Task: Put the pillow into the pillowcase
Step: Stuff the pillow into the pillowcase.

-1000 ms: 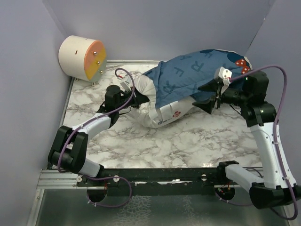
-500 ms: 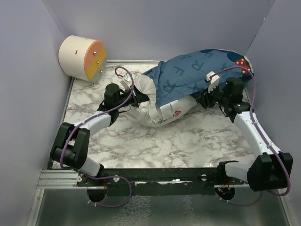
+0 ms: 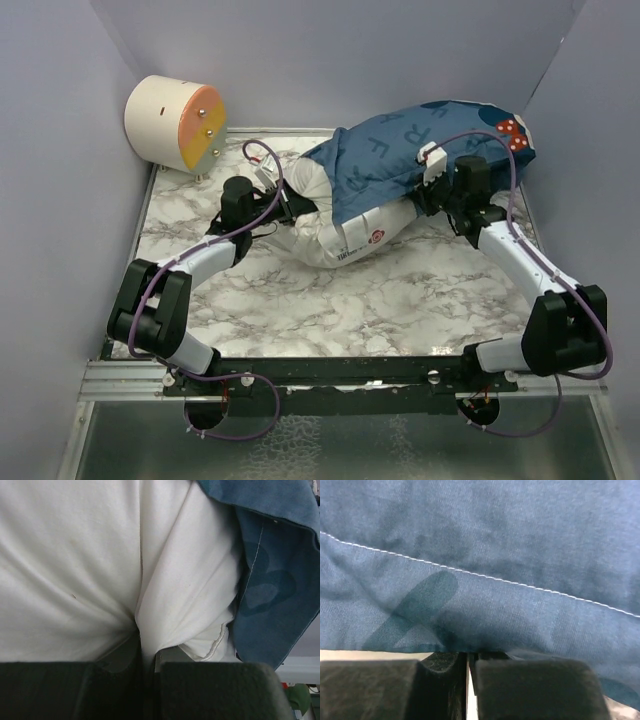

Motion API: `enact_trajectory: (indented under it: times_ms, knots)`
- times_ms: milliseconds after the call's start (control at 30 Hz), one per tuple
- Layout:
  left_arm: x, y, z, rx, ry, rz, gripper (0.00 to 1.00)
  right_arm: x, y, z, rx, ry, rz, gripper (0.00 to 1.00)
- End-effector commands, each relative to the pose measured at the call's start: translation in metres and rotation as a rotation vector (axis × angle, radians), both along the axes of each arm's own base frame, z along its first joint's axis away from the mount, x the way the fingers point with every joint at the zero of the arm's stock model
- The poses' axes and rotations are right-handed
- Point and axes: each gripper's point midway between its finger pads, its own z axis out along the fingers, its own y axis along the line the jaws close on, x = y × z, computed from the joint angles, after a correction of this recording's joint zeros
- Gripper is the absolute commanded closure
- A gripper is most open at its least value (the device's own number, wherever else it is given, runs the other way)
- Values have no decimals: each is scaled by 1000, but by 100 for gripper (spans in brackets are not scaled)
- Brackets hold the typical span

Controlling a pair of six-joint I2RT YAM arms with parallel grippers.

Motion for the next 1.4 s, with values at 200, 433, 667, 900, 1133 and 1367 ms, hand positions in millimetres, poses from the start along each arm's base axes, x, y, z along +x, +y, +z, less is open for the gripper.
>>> enact_trajectory:
  times_ms: [200,433,667,900,1133,1367]
  knots:
    - [-3,9,10,58,23,9,100,-42,40,177,106,-342,278,99]
    - [-13,-3,45,74,-20,-6,100,-120,90,271,331,-295,712,99]
    - [-13,-6,15,180,7,18,100,-87,129,198,344,-36,719,99]
    - [1,16,-50,221,131,72,100,-84,96,157,171,-133,580,73]
    - [27,21,-54,209,142,91,100,-73,19,138,82,-184,291,56]
    - [33,18,-48,212,130,69,100,-25,-22,81,-37,-145,43,56]
